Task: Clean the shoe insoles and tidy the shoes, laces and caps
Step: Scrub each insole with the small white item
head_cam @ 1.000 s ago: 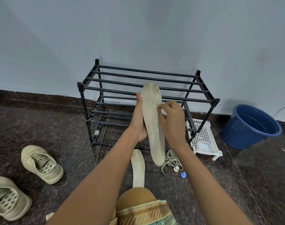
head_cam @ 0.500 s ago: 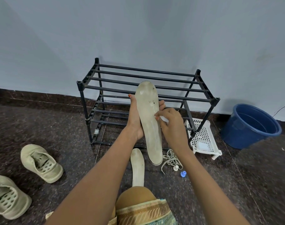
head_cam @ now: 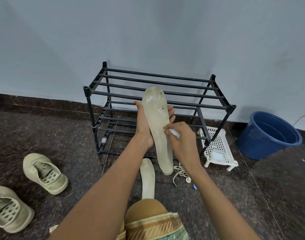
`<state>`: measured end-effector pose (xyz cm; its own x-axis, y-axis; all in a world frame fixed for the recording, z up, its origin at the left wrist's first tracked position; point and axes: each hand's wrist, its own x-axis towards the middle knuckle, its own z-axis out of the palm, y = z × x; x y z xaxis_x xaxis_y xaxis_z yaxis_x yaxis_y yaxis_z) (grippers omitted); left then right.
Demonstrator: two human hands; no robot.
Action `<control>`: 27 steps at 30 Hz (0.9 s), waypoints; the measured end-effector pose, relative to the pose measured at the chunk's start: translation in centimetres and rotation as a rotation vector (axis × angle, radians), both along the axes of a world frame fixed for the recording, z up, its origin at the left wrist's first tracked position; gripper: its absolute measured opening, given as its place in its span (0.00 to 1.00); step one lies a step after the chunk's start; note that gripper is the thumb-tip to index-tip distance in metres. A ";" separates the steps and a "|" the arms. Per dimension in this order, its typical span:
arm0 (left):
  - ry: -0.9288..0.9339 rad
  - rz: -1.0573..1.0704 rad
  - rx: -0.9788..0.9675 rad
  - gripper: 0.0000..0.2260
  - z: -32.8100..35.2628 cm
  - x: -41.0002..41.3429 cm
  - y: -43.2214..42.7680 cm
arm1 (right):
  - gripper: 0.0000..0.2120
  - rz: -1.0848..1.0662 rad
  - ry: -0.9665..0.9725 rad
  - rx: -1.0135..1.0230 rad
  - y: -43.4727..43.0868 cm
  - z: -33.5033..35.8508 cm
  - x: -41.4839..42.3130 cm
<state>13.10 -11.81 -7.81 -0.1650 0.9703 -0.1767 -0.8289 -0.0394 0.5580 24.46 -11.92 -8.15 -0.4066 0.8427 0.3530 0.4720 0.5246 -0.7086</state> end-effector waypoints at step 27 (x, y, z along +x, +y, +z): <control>0.104 -0.034 -0.013 0.44 -0.2 0.0 0.1 | 0.08 -0.029 0.028 -0.014 -0.3 0.6 -2.0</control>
